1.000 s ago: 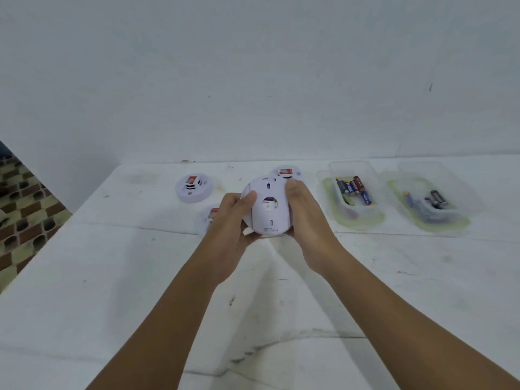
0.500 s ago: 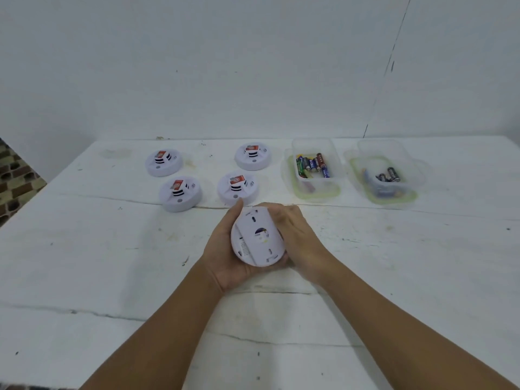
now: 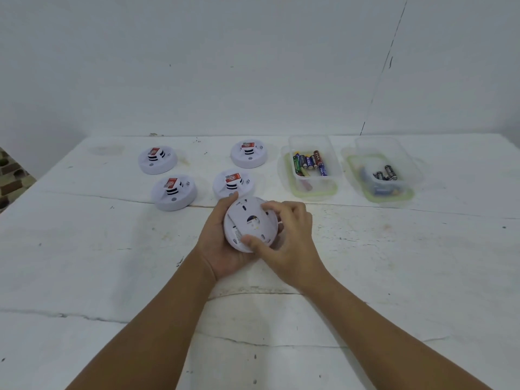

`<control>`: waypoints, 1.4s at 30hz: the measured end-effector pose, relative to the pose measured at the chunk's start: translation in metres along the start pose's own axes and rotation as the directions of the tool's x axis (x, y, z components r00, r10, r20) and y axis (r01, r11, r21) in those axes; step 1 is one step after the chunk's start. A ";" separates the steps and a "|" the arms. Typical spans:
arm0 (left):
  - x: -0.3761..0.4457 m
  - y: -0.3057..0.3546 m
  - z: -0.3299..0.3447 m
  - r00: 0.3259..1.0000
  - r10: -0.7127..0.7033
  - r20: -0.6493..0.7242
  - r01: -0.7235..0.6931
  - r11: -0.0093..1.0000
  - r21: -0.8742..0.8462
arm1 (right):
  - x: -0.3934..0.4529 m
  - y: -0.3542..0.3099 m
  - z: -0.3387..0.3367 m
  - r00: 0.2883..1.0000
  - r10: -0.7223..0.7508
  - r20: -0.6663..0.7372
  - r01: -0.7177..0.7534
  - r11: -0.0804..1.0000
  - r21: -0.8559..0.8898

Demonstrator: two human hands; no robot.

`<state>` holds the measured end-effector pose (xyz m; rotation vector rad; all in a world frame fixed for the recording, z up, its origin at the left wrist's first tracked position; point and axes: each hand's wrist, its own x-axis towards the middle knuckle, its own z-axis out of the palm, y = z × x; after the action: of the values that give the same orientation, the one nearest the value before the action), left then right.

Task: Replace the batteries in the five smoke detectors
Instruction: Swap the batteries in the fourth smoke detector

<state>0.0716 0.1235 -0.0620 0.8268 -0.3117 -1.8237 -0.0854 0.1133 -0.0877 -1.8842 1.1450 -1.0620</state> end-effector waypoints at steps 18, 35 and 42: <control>0.005 -0.005 -0.013 0.958 -0.048 0.284 0.033 0.998 0.058 | -0.002 -0.009 -0.007 0.991 0.046 -0.128 -0.021 0.982 0.188; 0.003 -0.006 -0.015 0.947 -0.033 0.320 0.014 0.998 0.061 | 0.009 -0.011 -0.027 0.995 -0.054 0.082 0.050 0.998 0.045; 0.003 -0.007 -0.014 0.954 -0.050 0.297 0.043 0.999 0.030 | 0.007 -0.023 -0.014 0.984 0.175 -0.043 -0.176 0.984 -0.012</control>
<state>0.0760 0.1259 -0.0773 0.5761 -0.5100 -1.9944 -0.0873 0.1137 -0.0599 -1.7440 1.3209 -1.0002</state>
